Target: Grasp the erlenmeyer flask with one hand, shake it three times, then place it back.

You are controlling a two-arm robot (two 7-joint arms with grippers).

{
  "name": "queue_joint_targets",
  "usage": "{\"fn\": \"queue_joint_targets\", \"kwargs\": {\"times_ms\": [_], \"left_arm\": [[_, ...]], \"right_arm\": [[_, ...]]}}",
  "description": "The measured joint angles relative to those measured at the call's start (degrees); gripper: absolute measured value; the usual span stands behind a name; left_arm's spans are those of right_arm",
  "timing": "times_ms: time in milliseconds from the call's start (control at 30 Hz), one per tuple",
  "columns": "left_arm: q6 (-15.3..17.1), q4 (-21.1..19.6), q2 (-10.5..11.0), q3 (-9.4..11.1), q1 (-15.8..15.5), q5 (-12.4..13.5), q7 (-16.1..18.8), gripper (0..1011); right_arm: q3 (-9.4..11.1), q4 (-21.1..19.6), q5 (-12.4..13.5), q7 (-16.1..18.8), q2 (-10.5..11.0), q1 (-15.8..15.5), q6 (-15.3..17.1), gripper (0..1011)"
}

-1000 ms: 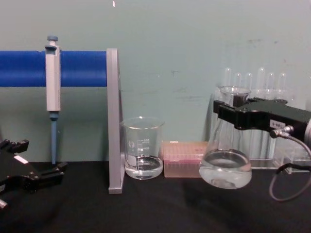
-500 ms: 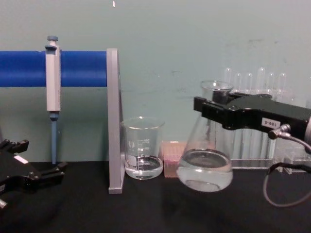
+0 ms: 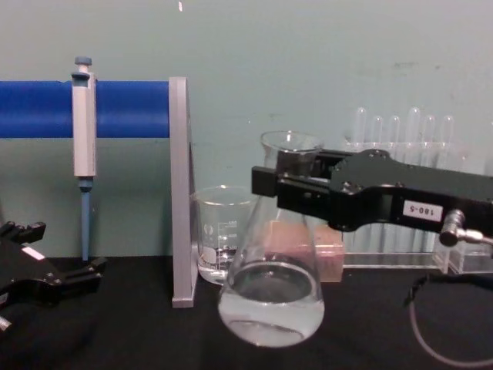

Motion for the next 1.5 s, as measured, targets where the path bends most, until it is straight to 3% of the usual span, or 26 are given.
{"fn": "queue_joint_targets", "kwargs": {"times_ms": [167,467,1033,1300,1500], "left_arm": [[0.0,0.0,0.0,0.0,0.0,0.0,0.0,1001],[0.0,0.0,0.0,0.0,0.0,0.0,0.0,1001],[0.0,0.0,0.0,0.0,0.0,0.0,0.0,1001],[0.0,0.0,0.0,0.0,0.0,0.0,0.0,1001],[0.0,0.0,0.0,0.0,0.0,0.0,0.0,1001]], "right_arm": [[-1.49,-0.16,1.34,3.06,1.11,0.73,-0.62,457],[-3.16,-0.24,2.58,4.77,2.07,1.57,-1.19,456],[-7.29,0.93,5.0,11.49,4.7,4.21,-3.64,457],[-8.49,1.12,5.66,12.37,5.57,4.84,-4.46,456],[-8.73,0.95,5.92,10.3,5.62,4.81,-4.53,456]]}}
